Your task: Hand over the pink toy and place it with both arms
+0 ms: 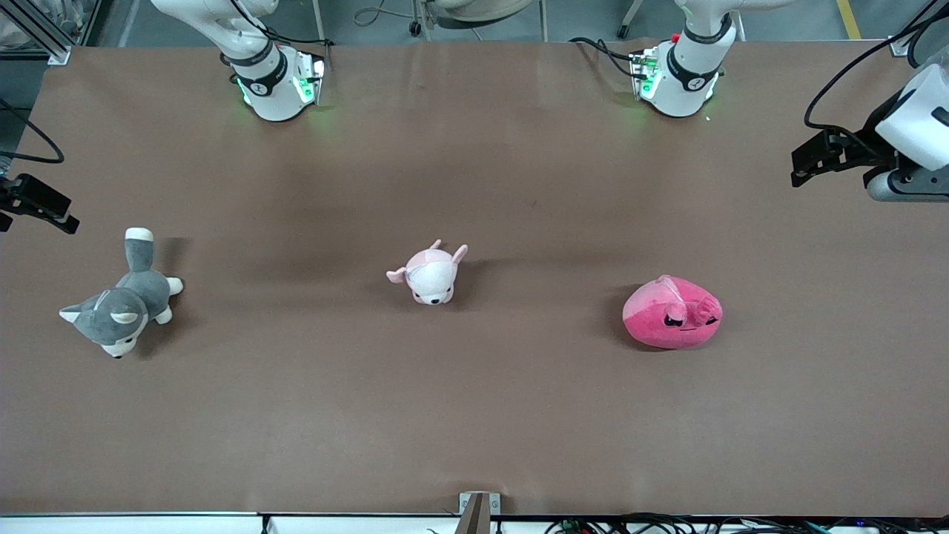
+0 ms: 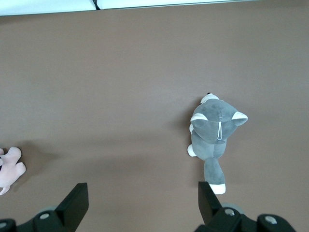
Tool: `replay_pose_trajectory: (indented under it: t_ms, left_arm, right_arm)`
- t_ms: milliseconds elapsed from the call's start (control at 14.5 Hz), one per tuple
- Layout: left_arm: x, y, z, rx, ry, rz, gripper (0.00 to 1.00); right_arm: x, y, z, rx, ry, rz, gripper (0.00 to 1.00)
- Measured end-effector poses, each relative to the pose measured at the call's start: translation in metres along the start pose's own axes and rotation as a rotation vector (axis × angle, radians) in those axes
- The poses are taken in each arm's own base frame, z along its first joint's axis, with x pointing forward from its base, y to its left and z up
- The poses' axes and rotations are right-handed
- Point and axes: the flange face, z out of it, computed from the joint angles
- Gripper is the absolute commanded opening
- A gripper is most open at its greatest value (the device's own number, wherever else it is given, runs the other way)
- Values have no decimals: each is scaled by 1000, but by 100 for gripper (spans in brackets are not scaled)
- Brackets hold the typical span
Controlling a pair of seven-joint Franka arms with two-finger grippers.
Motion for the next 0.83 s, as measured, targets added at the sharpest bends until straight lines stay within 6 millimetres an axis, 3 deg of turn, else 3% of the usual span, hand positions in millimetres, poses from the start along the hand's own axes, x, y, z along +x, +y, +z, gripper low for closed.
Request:
replay_pose_trajectory:
  t_ms: [483,690,828]
  left_arm:
    - [3,-4,5,-1,-9,-8,100]
    - [27,-12,30,-10,4,-21,100]
    - [48,-15,61,-19,0,-28,100]
  right_arm:
    - [0,0,1,0,-2,0,100]
    - [0,-1,1,0,-3,-2,100]
    - [0,-2,1,0,-3,-4,100]
